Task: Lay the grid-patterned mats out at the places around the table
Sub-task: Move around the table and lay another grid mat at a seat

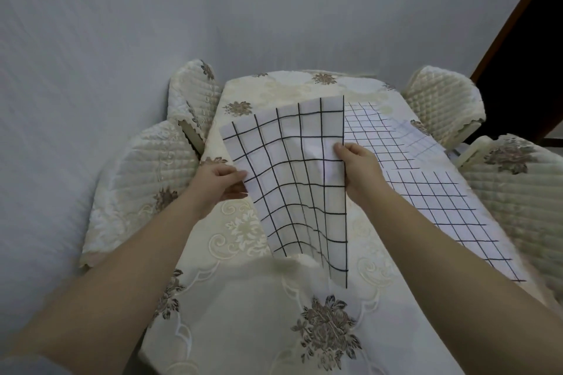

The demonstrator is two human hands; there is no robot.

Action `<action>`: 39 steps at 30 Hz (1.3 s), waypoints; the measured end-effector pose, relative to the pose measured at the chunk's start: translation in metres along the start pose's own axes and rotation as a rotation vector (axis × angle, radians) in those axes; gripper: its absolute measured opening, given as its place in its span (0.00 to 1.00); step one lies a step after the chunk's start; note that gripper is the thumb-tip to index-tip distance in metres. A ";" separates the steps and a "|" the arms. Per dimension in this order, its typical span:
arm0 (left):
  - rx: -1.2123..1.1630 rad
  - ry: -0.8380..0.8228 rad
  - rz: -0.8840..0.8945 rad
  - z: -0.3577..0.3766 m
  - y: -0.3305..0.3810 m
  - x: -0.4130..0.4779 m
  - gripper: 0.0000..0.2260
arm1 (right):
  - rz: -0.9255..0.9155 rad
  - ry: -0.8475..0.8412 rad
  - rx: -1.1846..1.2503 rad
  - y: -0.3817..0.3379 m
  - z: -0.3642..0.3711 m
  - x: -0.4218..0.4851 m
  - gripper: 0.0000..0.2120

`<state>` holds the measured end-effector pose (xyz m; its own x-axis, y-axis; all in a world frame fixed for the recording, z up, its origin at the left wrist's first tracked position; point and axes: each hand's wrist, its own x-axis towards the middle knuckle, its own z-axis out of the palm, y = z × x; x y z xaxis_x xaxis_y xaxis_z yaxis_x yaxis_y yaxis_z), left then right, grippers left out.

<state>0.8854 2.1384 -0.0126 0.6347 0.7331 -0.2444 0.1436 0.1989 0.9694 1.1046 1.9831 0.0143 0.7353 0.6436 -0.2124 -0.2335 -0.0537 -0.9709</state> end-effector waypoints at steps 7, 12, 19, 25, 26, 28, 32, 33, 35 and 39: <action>-0.067 0.131 -0.032 -0.023 -0.007 -0.008 0.04 | 0.079 0.029 -0.096 0.037 0.020 0.011 0.09; -0.076 0.232 -0.047 -0.039 -0.008 -0.004 0.06 | 0.117 0.035 -0.140 0.055 0.038 0.024 0.08; 0.029 0.339 -0.131 -0.064 -0.039 0.021 0.07 | 0.194 0.051 -0.208 0.096 0.062 0.048 0.09; 0.092 0.334 -0.277 -0.083 -0.085 0.055 0.05 | 0.258 0.041 -0.358 0.137 0.073 0.067 0.08; 0.096 0.332 -0.296 -0.085 -0.092 0.060 0.06 | 0.264 0.039 -0.381 0.144 0.074 0.070 0.07; 0.097 0.341 -0.330 -0.089 -0.104 0.068 0.06 | 0.281 0.036 -0.411 0.157 0.076 0.075 0.08; 0.148 0.362 -0.352 -0.098 -0.120 0.084 0.05 | 0.286 0.061 -0.434 0.175 0.081 0.085 0.11; 0.166 0.372 -0.344 -0.099 -0.122 0.086 0.05 | 0.275 0.063 -0.449 0.176 0.082 0.087 0.11; 0.180 0.388 -0.335 -0.102 -0.125 0.095 0.06 | 0.254 0.061 -0.480 0.178 0.085 0.093 0.11; 0.169 0.394 -0.334 -0.106 -0.129 0.110 0.03 | 0.228 0.047 -0.545 0.176 0.091 0.107 0.11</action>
<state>0.8564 2.2626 -0.1666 0.2054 0.8427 -0.4977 0.4293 0.3794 0.8196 1.0841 2.1121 -0.1696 0.7352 0.5357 -0.4152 -0.0380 -0.5790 -0.8144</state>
